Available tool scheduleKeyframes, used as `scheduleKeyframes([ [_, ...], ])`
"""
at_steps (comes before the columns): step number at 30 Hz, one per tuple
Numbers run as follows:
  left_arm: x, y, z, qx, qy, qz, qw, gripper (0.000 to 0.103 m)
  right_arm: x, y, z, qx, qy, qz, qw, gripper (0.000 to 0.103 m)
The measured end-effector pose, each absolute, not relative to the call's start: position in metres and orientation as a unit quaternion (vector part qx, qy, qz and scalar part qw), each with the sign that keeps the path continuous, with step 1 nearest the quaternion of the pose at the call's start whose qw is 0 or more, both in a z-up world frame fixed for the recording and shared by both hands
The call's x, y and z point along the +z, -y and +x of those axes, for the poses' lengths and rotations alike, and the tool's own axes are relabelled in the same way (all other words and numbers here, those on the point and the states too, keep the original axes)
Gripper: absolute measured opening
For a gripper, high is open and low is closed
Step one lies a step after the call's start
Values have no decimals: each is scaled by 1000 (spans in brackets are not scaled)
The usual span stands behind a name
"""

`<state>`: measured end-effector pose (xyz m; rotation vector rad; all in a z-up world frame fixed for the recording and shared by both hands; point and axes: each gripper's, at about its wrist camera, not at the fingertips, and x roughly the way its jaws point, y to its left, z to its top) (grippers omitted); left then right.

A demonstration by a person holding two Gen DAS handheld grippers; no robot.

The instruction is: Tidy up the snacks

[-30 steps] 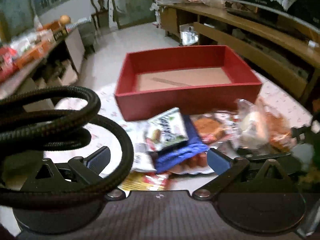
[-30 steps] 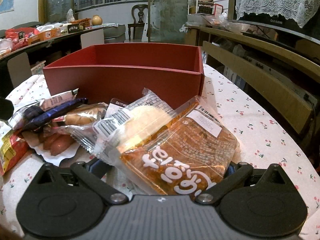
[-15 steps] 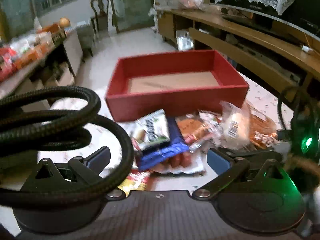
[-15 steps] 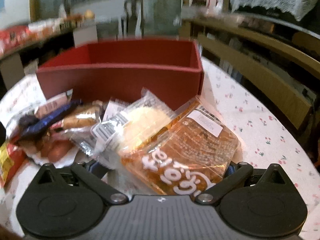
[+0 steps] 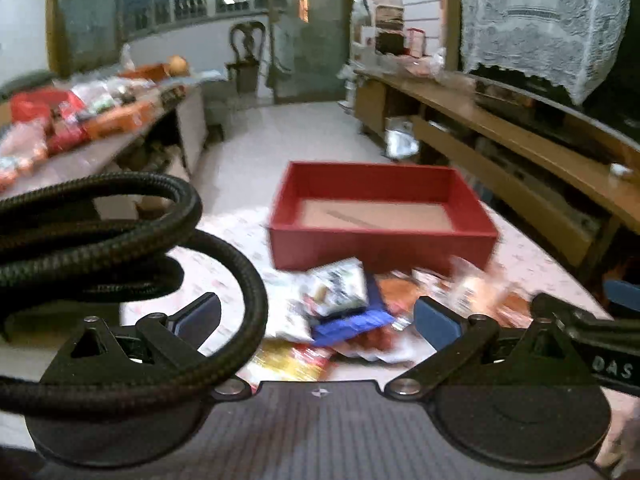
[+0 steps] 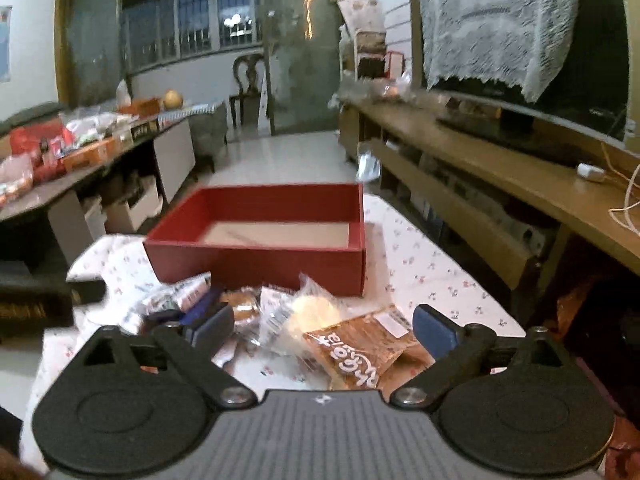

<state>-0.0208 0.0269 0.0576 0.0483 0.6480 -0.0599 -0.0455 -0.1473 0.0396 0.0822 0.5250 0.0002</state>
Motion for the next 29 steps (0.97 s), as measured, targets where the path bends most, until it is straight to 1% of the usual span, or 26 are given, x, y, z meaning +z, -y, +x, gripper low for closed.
scheduleKeyframes([
  [4, 43, -18, -20, -47, -350, 40, 935, 103, 37, 142, -51, -8, -268, 29, 963, 98],
  [8, 34, -19, -16, -50, -373, 30, 926, 103, 30, 144, -50, -23, -292, 20, 956, 98],
  [17, 25, -10, -18, -36, -374, 77, 923, 103, 14, 141, -49, -28, -334, 6, 942, 98],
  [29, 22, -11, -14, -31, -396, 71, 915, 103, 10, 144, -47, -31, -346, 11, 938, 98],
])
